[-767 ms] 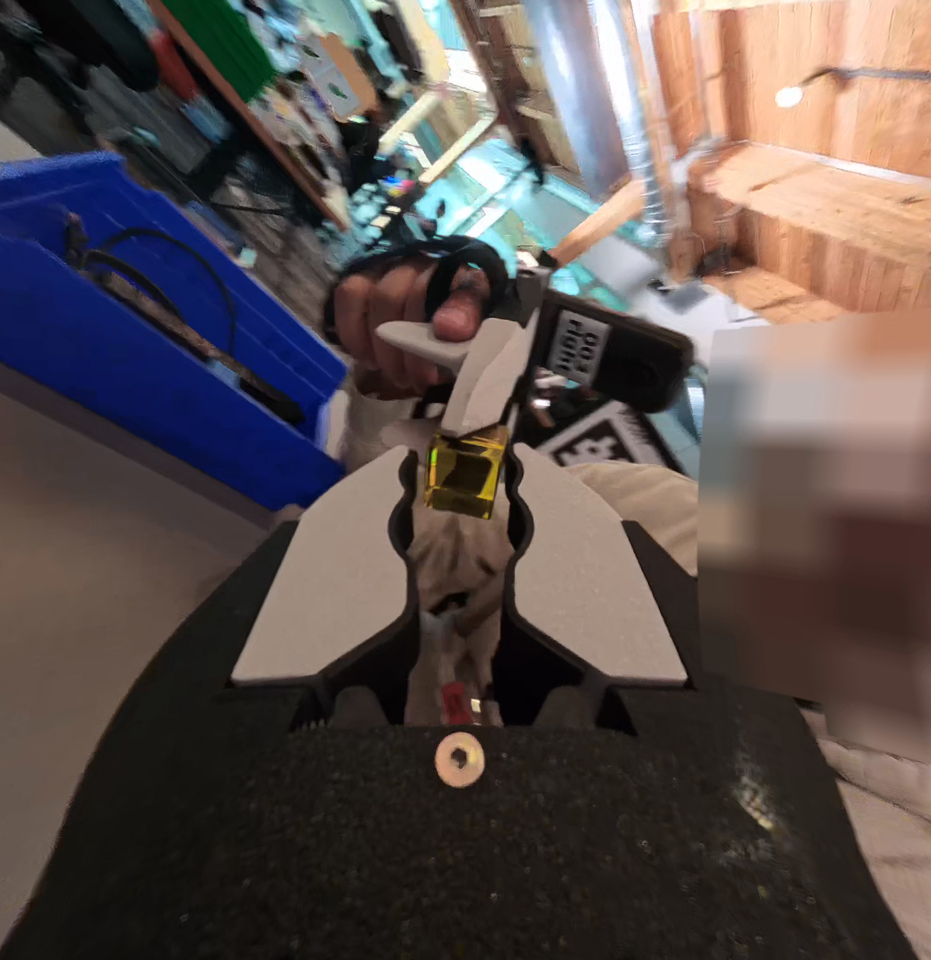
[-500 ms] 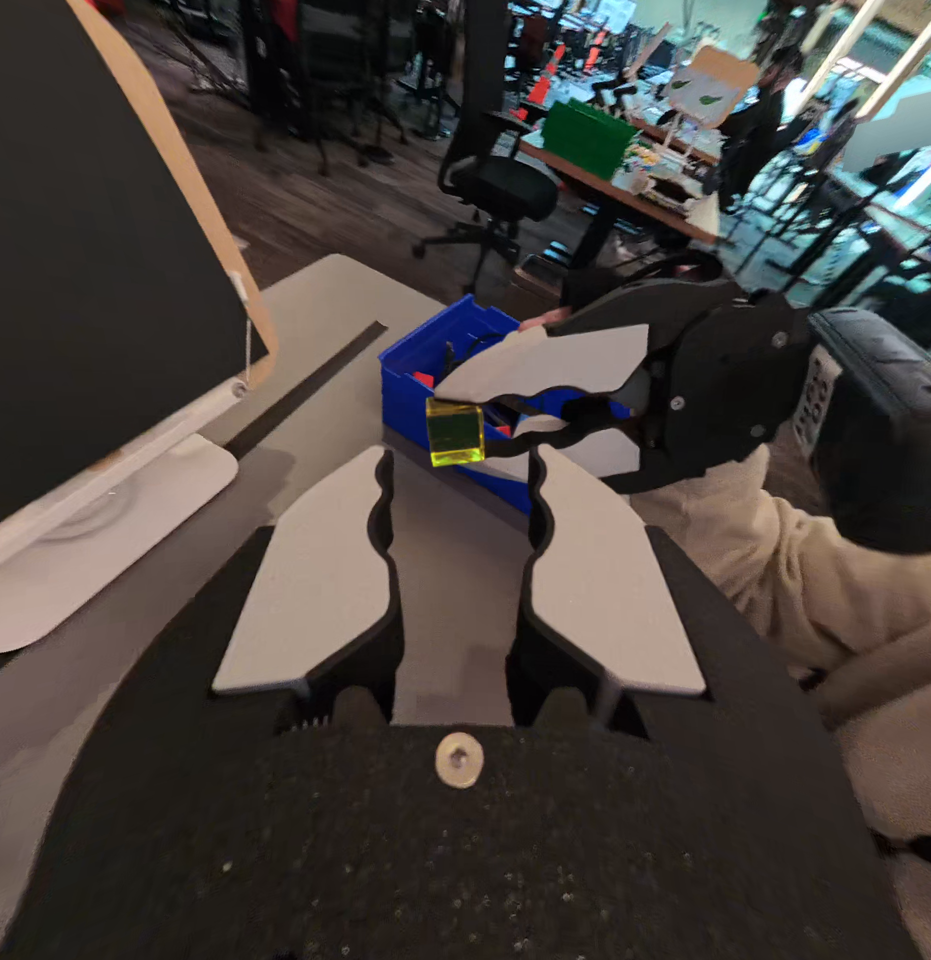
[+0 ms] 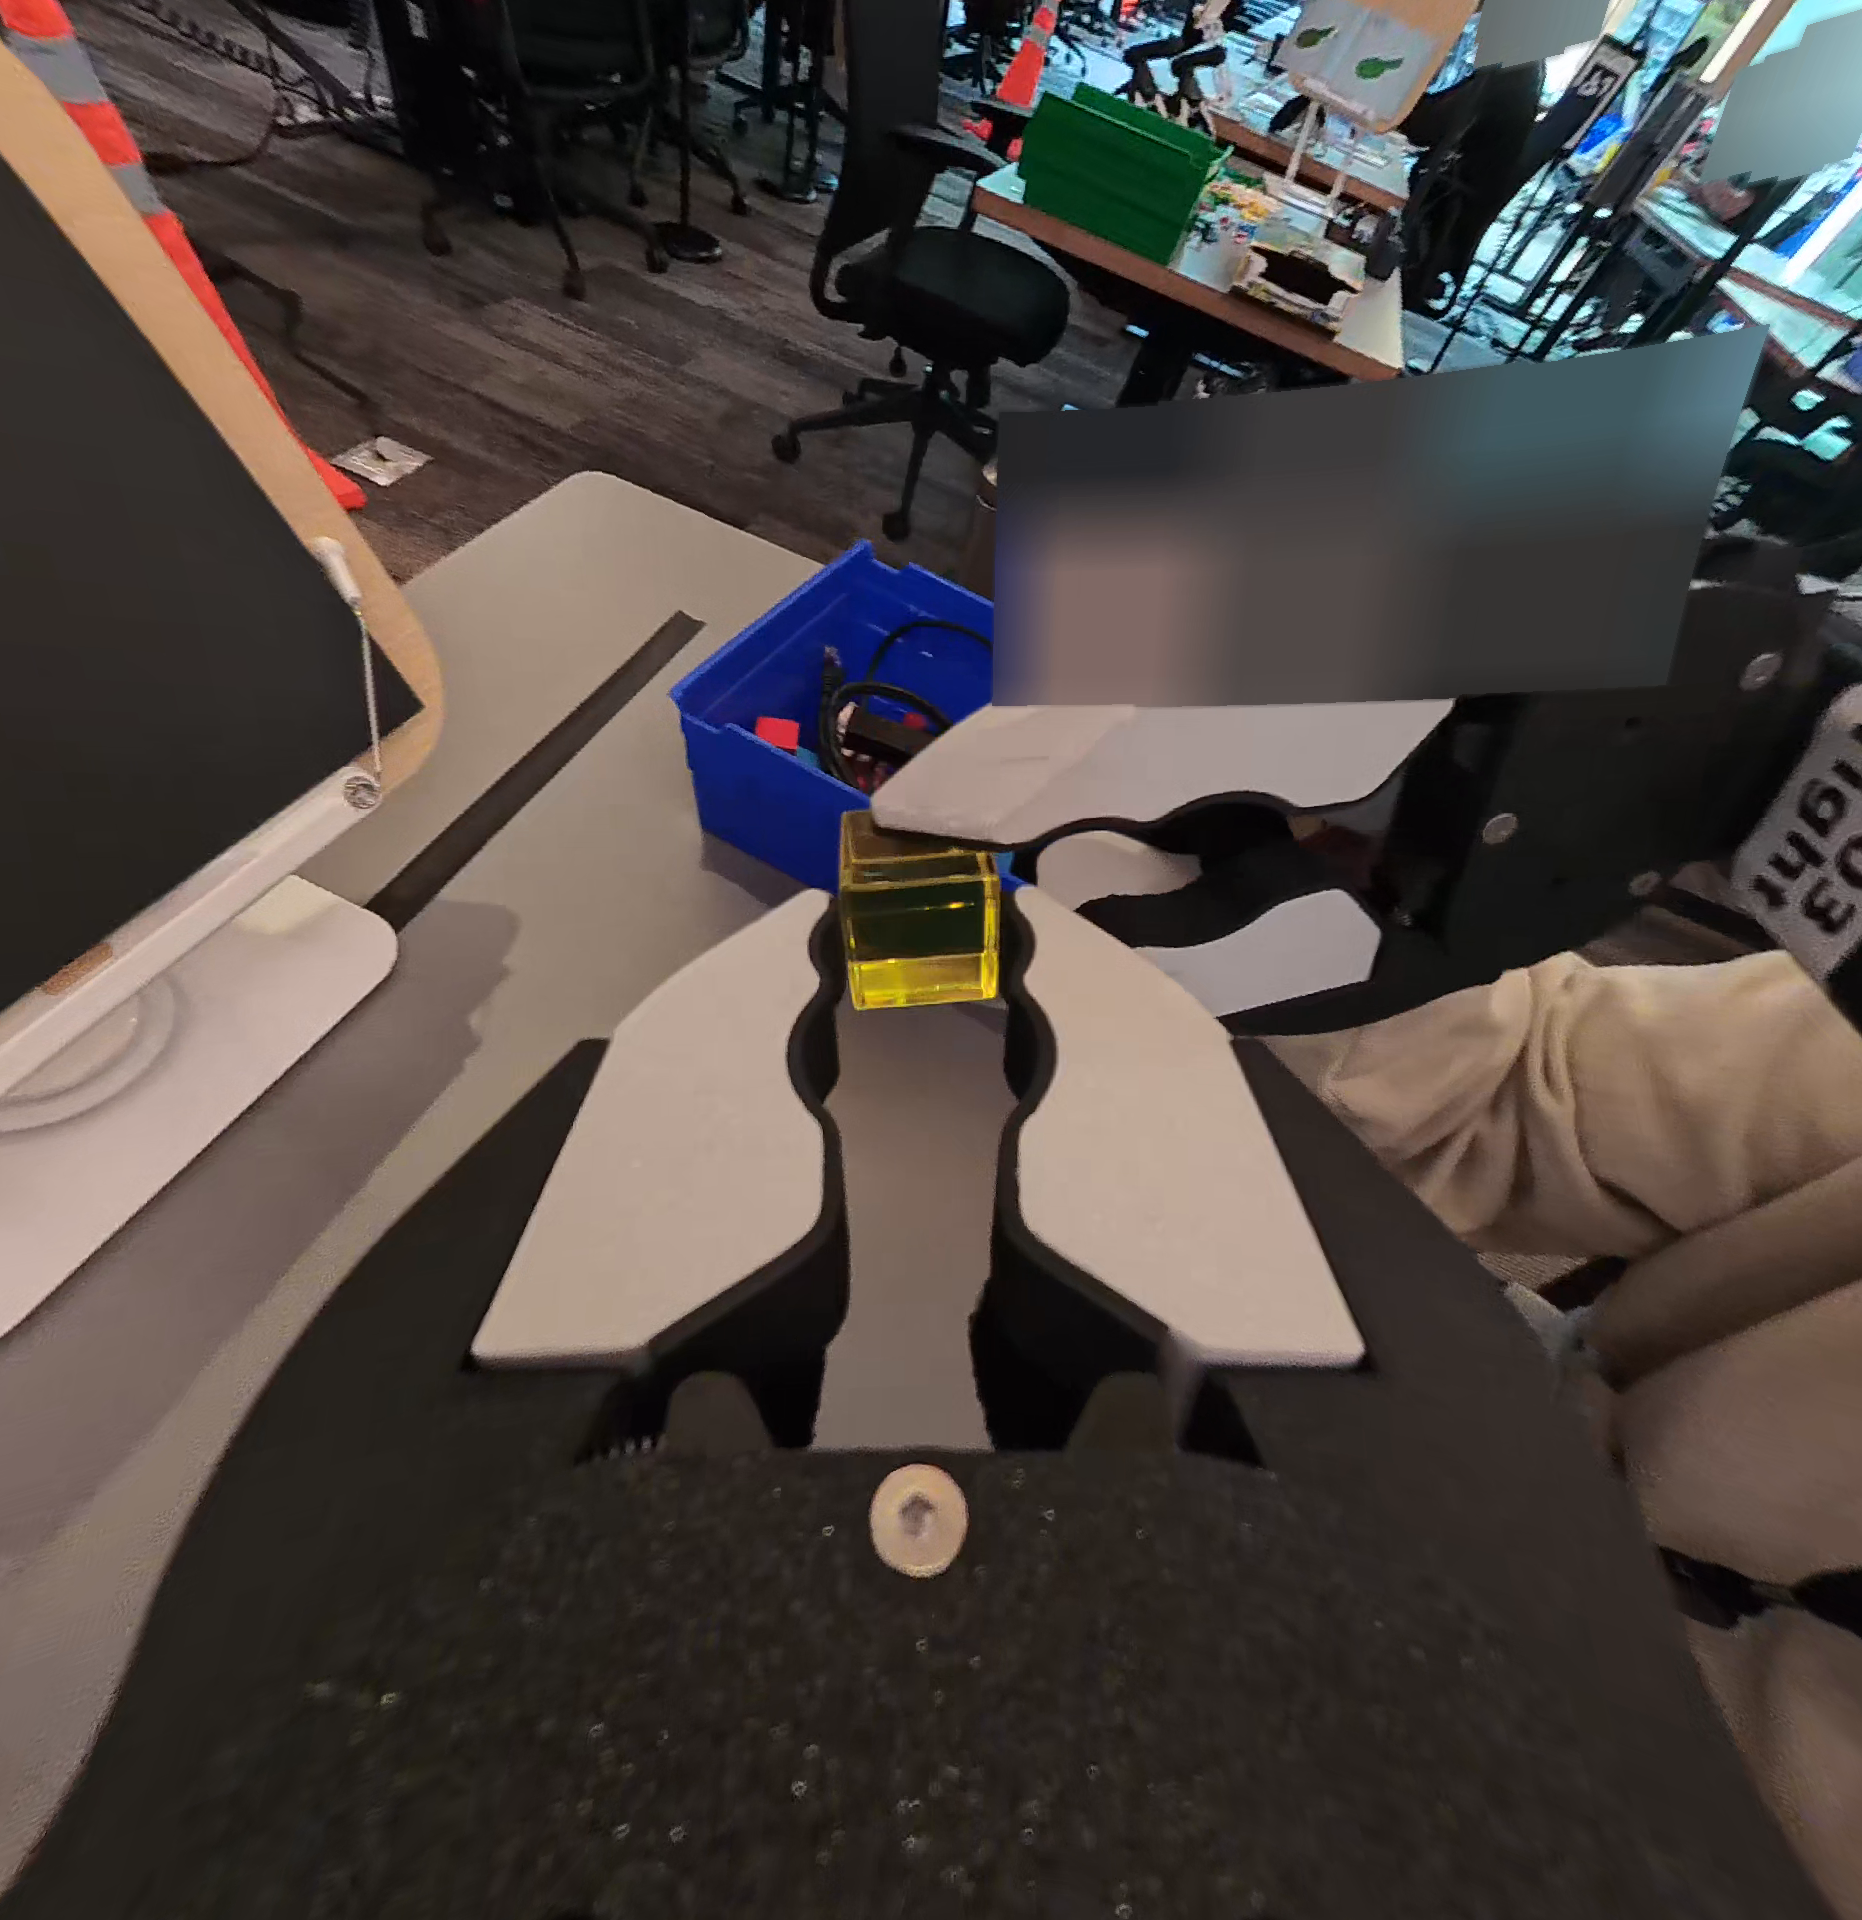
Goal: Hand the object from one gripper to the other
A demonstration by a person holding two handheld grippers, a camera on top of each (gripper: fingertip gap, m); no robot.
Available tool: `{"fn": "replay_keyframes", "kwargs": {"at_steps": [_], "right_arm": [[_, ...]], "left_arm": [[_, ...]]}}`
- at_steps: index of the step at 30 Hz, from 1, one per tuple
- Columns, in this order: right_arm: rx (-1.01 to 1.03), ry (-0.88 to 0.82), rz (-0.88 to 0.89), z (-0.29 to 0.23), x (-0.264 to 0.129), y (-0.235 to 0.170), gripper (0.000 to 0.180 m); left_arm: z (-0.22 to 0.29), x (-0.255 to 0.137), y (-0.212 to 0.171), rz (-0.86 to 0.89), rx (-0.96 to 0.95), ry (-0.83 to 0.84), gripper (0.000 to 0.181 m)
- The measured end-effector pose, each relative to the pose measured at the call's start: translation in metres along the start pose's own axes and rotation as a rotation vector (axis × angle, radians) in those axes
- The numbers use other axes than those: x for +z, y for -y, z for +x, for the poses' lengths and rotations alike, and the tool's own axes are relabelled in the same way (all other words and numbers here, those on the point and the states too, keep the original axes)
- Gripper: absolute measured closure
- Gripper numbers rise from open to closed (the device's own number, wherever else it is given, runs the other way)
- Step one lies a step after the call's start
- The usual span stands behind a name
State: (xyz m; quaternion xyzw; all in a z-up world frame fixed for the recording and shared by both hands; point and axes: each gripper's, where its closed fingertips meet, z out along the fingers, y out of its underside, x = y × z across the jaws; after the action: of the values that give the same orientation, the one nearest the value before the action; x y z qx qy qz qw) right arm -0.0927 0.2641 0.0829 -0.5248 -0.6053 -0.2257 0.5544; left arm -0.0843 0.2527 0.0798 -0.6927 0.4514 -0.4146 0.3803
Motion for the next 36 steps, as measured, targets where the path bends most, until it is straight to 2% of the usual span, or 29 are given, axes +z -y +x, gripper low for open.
{"fn": "replay_keyframes", "kwargs": {"at_steps": [1,5,8,11,15,17,19,22,24,28,36], "right_arm": [[0.018,0.005,0.027,-0.001,-0.002,0.002,0.151],[0.146,0.103,0.089,-0.004,-0.013,0.004,0.138],[0.372,0.147,0.226,0.011,-0.026,0.012,0.135],[0.683,0.332,0.414,0.014,-0.029,0.024,0.13],[1.029,0.573,0.653,0.02,-0.022,0.04,0.13],[1.239,0.7,0.804,0.031,-0.022,0.05,0.132],[1.372,0.811,0.927,0.037,-0.023,0.058,0.144],[1.389,0.863,0.998,0.035,-0.023,0.065,0.14],[1.363,0.862,0.983,0.031,-0.023,0.068,0.138],[1.314,0.797,0.951,0.031,-0.023,0.067,0.154],[1.305,0.798,0.899,0.033,-0.024,0.059,0.154]], "left_arm": [[0.001,-0.002,0.0,-0.002,-0.005,-0.015,0.154],[-0.003,-0.016,0.004,0.022,0.008,-0.048,0.154],[-0.001,-0.034,0.012,0.086,0.121,-0.079,0.154],[0.01,-0.052,0.017,0.126,0.127,-0.164,0.154],[0.026,-0.075,0.033,0.229,-0.046,-0.367,0.154],[0.026,-0.078,0.035,0.247,-0.037,-0.379,0.154],[0.026,-0.075,0.033,0.233,-0.022,-0.361,0.154],[0.029,-0.069,0.03,0.208,-0.013,-0.354,0.154],[0.025,-0.064,0.027,0.182,-0.016,-0.317,0.154],[0.026,-0.059,0.025,0.172,-0.029,-0.327,0.154],[0.022,-0.053,0.028,0.188,0.003,-0.247,0.153]]}}
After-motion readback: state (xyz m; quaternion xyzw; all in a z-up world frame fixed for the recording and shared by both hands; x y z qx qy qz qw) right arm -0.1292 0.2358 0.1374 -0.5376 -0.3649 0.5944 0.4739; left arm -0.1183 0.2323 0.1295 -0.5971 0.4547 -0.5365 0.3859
